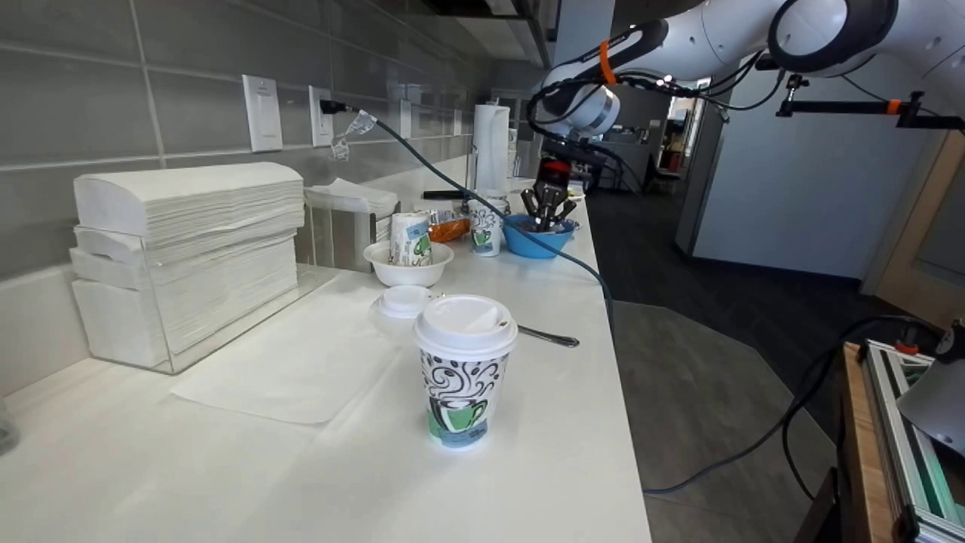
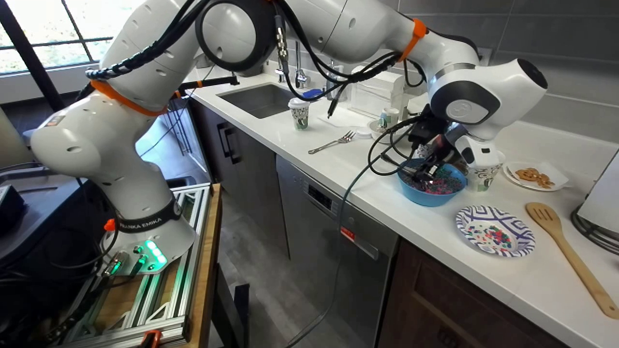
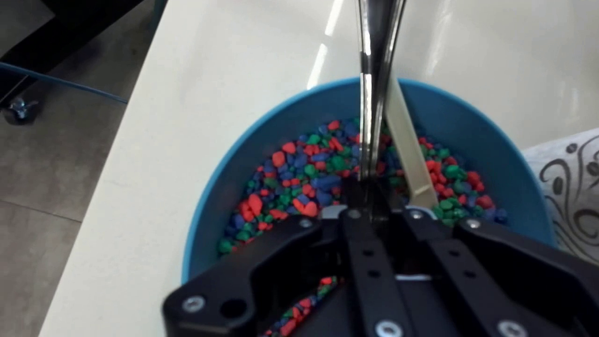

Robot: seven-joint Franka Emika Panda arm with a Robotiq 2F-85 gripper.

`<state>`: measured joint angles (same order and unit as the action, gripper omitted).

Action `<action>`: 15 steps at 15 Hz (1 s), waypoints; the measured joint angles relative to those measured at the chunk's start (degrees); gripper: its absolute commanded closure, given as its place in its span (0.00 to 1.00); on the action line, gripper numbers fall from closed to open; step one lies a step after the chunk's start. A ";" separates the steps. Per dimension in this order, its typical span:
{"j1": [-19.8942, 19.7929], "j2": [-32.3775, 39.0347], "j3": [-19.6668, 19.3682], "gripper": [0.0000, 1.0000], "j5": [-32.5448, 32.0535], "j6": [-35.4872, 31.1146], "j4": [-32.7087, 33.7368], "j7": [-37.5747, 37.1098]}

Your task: Use the silver spoon to put some of the contents of the blue bowl into the white plate with blue markings

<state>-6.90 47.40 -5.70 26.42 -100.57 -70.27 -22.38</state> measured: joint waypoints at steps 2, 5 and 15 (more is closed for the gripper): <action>0.87 -1.30 0.13 0.97 -1.69 -1.80 -1.51 0.00; 1.99 -3.24 0.17 0.97 -3.67 -3.89 -3.97 0.00; 3.25 -8.34 0.18 0.97 -7.15 -8.68 -10.36 0.00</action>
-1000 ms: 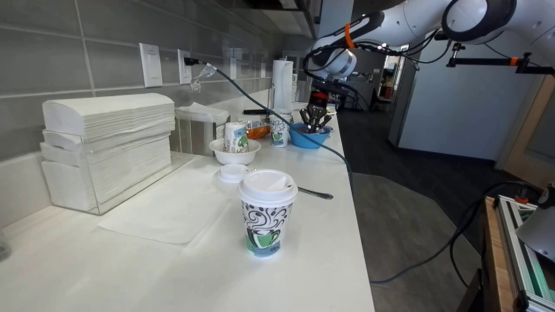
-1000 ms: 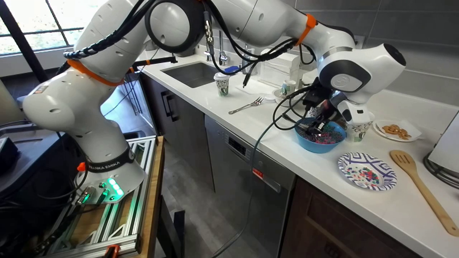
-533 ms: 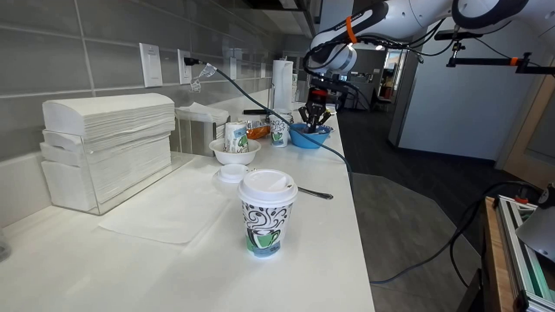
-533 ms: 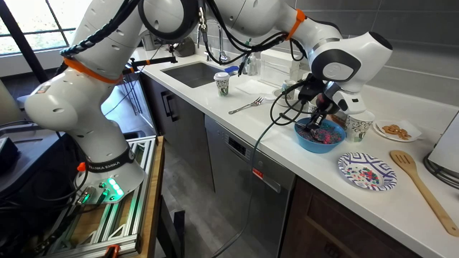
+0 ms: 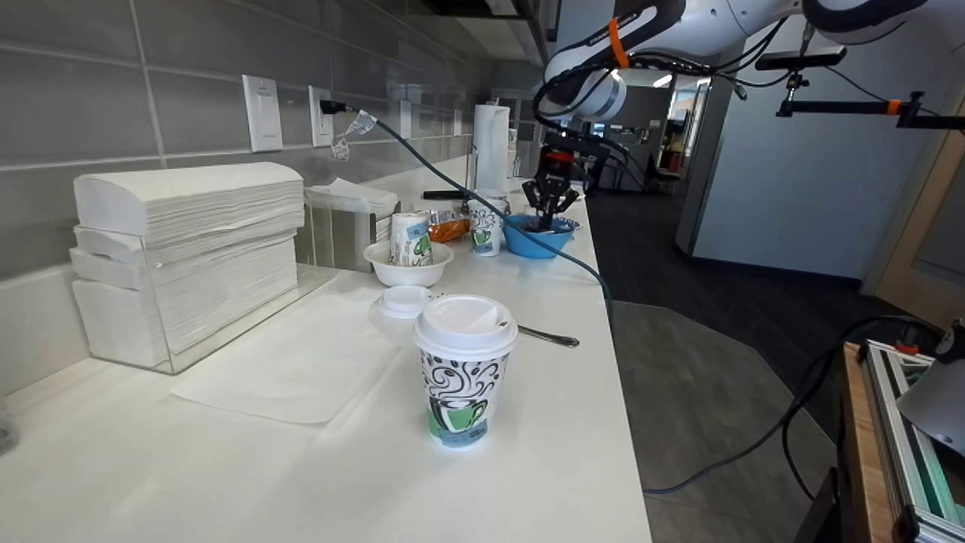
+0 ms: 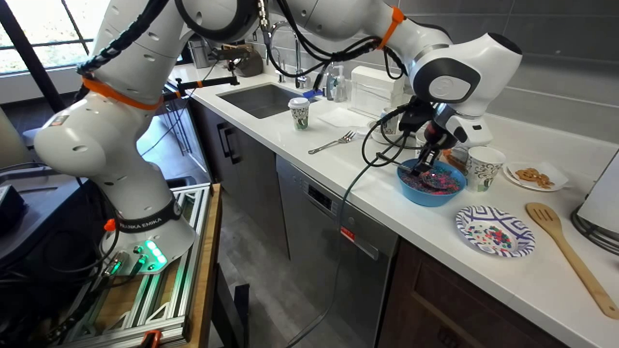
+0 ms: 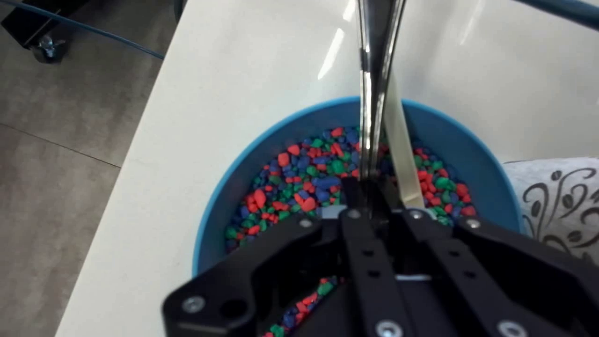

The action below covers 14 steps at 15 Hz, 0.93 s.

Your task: Use the silver spoon to put some of the contents of the blue bowl into the white plate with blue markings

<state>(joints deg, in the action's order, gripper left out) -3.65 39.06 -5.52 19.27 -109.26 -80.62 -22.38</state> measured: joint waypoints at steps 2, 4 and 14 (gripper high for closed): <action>0.09 -1.03 0.00 0.97 -0.43 -0.06 -0.85 0.00; 0.21 -1.91 0.00 0.97 -0.65 -0.06 -1.37 0.00; -0.12 -5.07 -0.44 0.97 -0.72 -0.06 -1.91 -1.30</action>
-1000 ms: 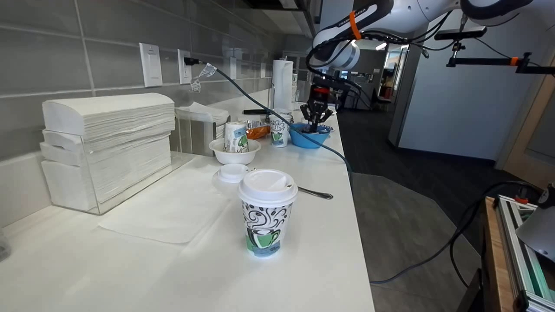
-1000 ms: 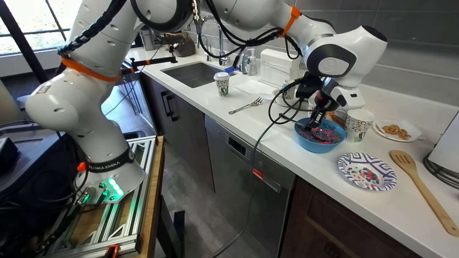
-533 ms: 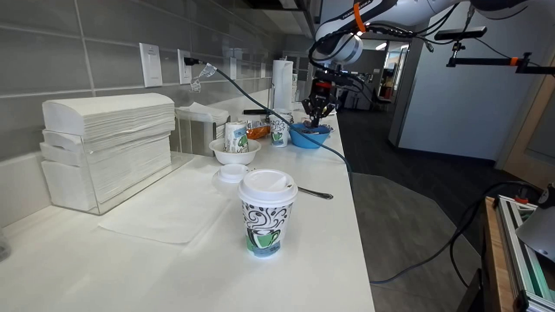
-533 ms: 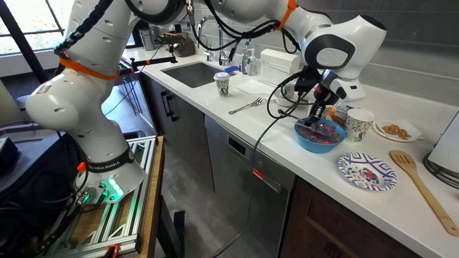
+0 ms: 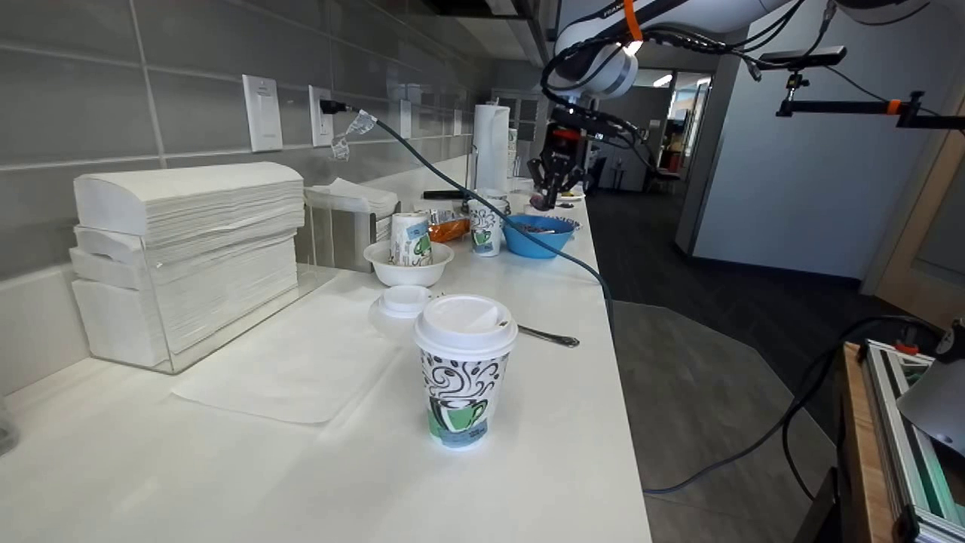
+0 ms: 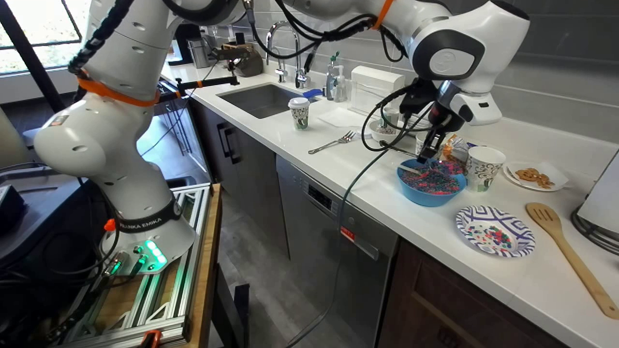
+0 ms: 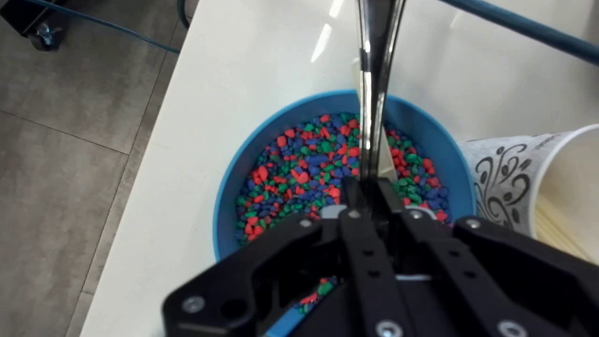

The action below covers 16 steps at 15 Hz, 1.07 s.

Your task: Use the silver spoon to put some of the contents of the blue bowl into the white plate with blue markings

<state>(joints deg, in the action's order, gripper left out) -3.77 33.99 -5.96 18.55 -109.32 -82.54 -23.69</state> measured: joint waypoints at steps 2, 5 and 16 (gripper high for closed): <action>-0.37 -0.05 -0.41 0.97 0.00 0.00 0.28 -0.49; -0.98 -0.05 -0.82 0.97 0.00 0.00 0.48 -0.91; -4.25 0.48 -2.51 0.97 0.00 0.08 3.41 -4.31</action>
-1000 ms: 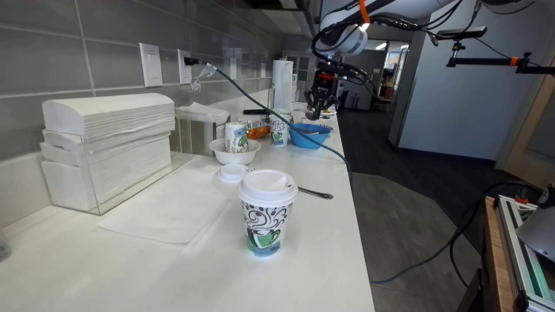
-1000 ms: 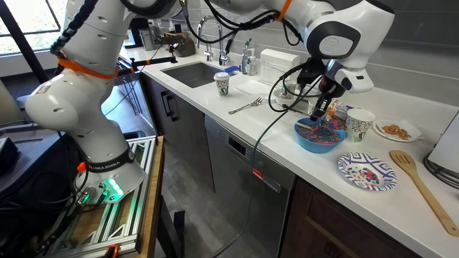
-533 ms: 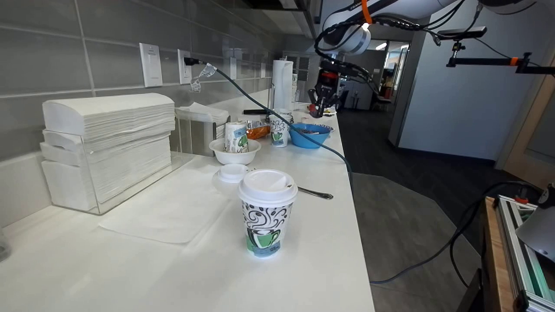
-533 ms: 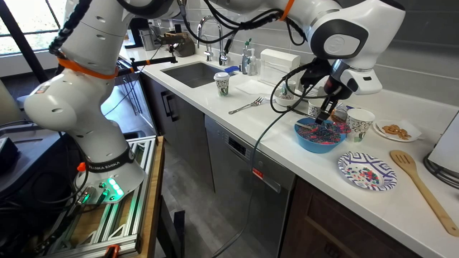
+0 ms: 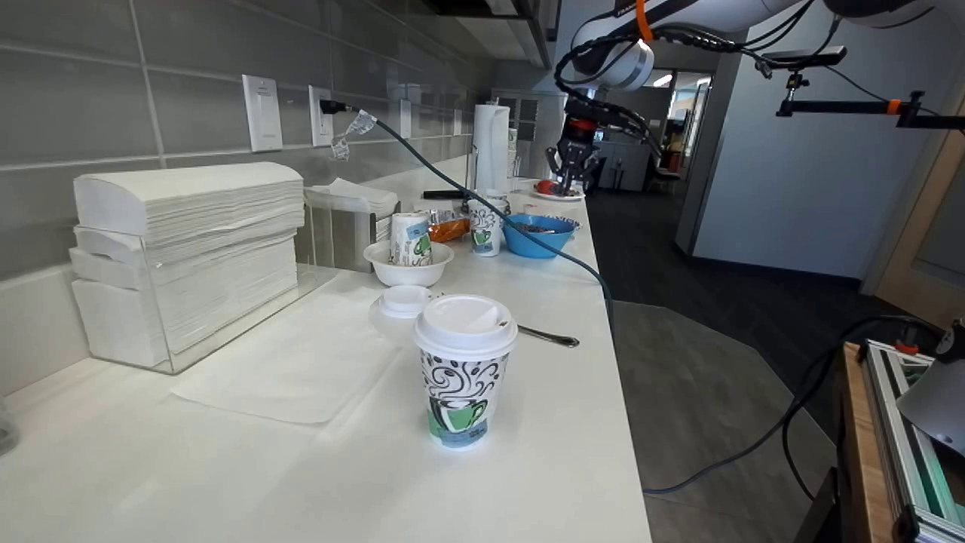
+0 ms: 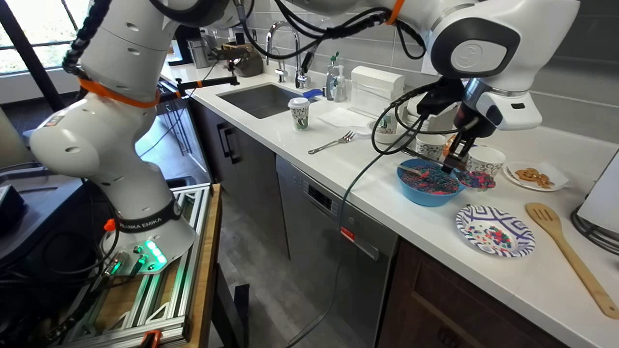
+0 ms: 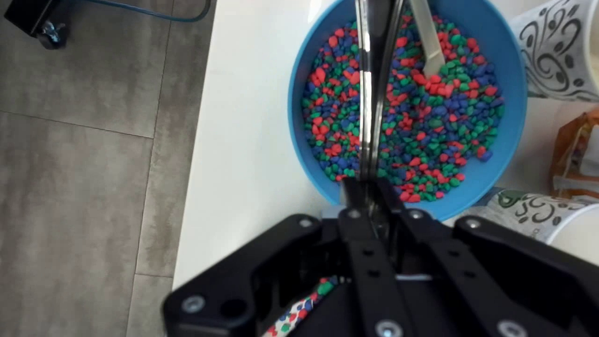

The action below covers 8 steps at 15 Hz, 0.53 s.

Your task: Use the silver spoon to put some of the contents of the blue bowl into the white plate with blue markings

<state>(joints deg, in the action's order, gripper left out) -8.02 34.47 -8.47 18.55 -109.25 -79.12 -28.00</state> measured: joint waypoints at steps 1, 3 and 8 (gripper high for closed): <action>-0.37 0.21 -0.09 0.97 0.00 0.01 0.29 -0.10; -1.14 0.91 -0.15 0.97 0.02 0.02 1.00 -0.25; -3.65 3.70 -0.04 0.97 1.60 0.19 3.14 -0.96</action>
<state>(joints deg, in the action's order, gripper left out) -11.67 38.18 -8.51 20.14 -109.05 -75.99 -28.96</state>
